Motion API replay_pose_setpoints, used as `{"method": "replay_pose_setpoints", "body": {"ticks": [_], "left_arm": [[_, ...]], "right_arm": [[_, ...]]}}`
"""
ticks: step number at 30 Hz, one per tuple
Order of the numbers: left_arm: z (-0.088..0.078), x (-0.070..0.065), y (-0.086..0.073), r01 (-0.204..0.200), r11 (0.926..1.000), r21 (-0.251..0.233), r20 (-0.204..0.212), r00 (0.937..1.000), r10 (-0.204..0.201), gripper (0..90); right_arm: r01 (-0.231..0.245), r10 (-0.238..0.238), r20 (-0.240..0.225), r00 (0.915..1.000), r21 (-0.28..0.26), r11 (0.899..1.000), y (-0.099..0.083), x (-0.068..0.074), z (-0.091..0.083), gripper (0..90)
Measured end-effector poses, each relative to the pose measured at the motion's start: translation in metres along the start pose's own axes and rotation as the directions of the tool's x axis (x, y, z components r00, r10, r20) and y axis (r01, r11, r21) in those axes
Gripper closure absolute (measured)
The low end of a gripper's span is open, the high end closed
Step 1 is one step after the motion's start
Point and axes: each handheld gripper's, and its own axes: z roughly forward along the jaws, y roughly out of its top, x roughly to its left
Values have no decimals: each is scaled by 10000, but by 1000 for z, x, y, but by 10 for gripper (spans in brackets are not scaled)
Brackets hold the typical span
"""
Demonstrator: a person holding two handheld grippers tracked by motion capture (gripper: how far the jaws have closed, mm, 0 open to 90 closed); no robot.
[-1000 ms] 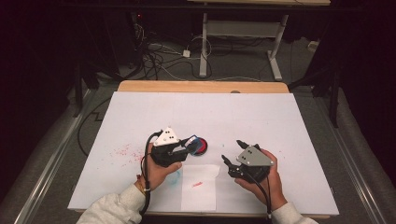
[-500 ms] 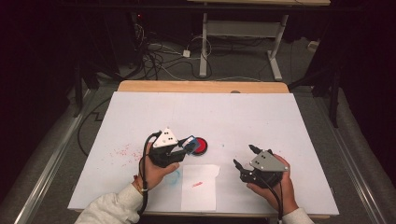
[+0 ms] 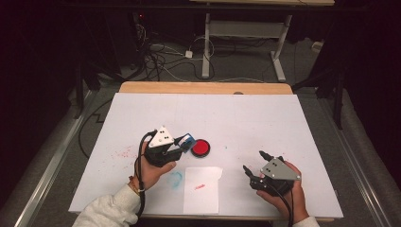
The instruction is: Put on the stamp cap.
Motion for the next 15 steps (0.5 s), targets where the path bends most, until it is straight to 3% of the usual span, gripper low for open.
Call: {"method": "replay_pose_setpoints", "body": {"ticks": [15], "left_arm": [[-7,19,-1,366,9990,247,-631,9974,-350,675]], "right_arm": [[122,-121,-132,9998,97,9999,-1,3,2,292]]}}
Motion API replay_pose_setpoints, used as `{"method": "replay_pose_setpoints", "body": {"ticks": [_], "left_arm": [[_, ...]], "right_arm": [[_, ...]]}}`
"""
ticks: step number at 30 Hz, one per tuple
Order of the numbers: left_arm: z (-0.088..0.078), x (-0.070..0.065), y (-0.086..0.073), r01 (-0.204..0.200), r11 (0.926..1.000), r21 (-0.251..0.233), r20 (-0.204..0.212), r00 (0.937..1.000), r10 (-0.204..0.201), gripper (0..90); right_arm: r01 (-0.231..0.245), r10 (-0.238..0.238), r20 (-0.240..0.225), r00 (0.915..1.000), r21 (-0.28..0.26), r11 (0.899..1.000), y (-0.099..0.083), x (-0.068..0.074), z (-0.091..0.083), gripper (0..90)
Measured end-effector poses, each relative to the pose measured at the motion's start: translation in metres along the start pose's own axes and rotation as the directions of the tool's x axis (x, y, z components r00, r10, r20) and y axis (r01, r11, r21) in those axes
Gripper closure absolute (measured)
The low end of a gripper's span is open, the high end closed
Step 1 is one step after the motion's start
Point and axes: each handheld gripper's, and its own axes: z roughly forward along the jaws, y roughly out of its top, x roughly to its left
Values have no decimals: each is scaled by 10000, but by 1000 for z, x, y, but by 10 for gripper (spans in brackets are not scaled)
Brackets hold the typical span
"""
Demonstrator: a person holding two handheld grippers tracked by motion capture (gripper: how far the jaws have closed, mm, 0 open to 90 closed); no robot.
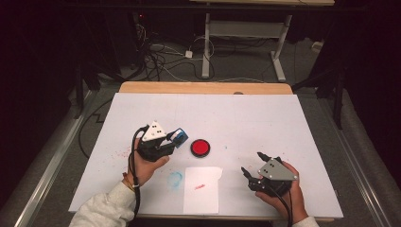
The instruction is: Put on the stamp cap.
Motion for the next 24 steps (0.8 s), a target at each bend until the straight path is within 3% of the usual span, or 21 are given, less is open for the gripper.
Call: {"method": "replay_pose_setpoints", "body": {"ticks": [14,24], "left_arm": [[9,13,-3,401,9981,467,-144,9991,-395,674],[27,21,-7,844,9916,977,-141,9964,-834,672]], "right_arm": [[57,-57,-18,10000,21,10000,0,1,0,292],[161,-159,-106,9998,171,9997,-1,2,2,297]]}}
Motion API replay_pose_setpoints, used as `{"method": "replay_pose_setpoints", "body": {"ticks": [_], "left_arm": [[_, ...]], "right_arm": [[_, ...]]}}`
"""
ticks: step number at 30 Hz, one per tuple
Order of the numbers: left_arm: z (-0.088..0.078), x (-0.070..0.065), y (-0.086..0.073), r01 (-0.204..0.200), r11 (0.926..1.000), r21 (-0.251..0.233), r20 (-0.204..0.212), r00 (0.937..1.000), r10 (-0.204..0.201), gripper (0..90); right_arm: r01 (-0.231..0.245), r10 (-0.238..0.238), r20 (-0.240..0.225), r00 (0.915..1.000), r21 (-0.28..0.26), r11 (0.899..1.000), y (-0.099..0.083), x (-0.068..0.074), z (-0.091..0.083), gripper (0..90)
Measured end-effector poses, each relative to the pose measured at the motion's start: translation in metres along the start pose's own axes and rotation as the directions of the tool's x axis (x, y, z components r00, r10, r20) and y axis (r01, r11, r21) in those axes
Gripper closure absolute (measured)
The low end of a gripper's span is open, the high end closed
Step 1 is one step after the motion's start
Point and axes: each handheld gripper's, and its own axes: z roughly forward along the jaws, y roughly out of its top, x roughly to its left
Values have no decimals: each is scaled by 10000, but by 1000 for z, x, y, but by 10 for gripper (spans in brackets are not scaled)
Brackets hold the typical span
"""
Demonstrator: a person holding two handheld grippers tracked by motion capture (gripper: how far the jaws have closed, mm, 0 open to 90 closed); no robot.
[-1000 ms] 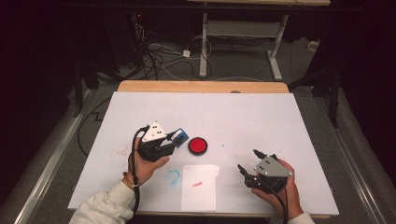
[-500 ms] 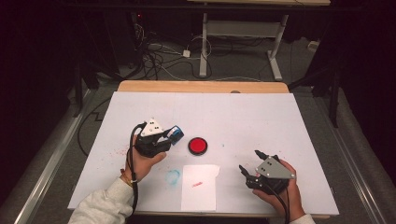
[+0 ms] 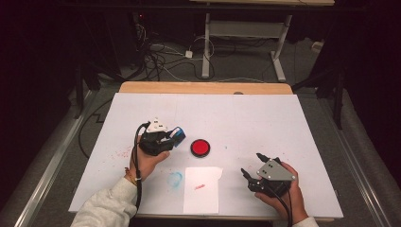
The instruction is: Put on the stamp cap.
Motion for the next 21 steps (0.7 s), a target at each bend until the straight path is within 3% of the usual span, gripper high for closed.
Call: {"method": "replay_pose_setpoints", "body": {"ticks": [21], "left_arm": [[33,5,-6,232,9973,699,-41,9997,-229,671]], "right_arm": [[171,-170,-56,9998,145,9997,0,3,3,300]]}}
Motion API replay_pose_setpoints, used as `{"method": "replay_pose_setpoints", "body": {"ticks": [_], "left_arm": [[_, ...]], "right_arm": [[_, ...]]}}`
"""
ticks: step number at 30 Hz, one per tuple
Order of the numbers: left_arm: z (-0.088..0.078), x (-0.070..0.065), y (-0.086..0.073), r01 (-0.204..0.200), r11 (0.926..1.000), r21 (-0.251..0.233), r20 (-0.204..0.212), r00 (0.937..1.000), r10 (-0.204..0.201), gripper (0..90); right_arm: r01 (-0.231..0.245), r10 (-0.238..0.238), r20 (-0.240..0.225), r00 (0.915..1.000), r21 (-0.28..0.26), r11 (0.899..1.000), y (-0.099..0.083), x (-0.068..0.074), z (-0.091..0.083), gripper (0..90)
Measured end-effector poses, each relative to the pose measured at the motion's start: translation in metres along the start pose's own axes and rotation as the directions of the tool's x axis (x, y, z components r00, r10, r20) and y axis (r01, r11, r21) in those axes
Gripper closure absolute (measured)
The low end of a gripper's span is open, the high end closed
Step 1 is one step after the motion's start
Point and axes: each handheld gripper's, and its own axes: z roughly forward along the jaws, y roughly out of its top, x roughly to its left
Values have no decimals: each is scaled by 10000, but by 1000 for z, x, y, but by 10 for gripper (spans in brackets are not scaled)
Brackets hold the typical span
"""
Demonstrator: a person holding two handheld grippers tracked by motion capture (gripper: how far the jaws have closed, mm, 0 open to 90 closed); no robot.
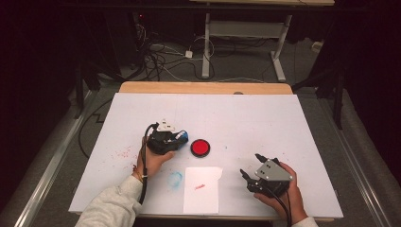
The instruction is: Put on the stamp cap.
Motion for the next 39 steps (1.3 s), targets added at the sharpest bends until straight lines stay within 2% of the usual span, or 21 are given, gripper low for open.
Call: {"method": "replay_pose_setpoints", "body": {"ticks": [13,21,30,35,39], "left_arm": [[8,-3,-4,-179,9993,316,-54,9998,181,670],[9,-3,-5,-156,9995,280,-47,9999,157,660],[4,-2,-4,-176,9998,-57,-9,9998,176,587],[1,-5,-2,-346,9990,-290,-75,9994,344,532],[-4,-6,0,-610,9968,-519,-284,9978,596,500]], "right_arm": [[112,-112,-13,9999,97,9999,0,1,0,304],[137,-136,-30,9999,77,9999,0,1,0,304],[150,-150,-33,9999,45,9999,0,1,0,303],[141,-141,-26,9999,45,9999,0,1,-1,303],[152,-152,-47,9999,53,9999,0,1,-1,303]]}}
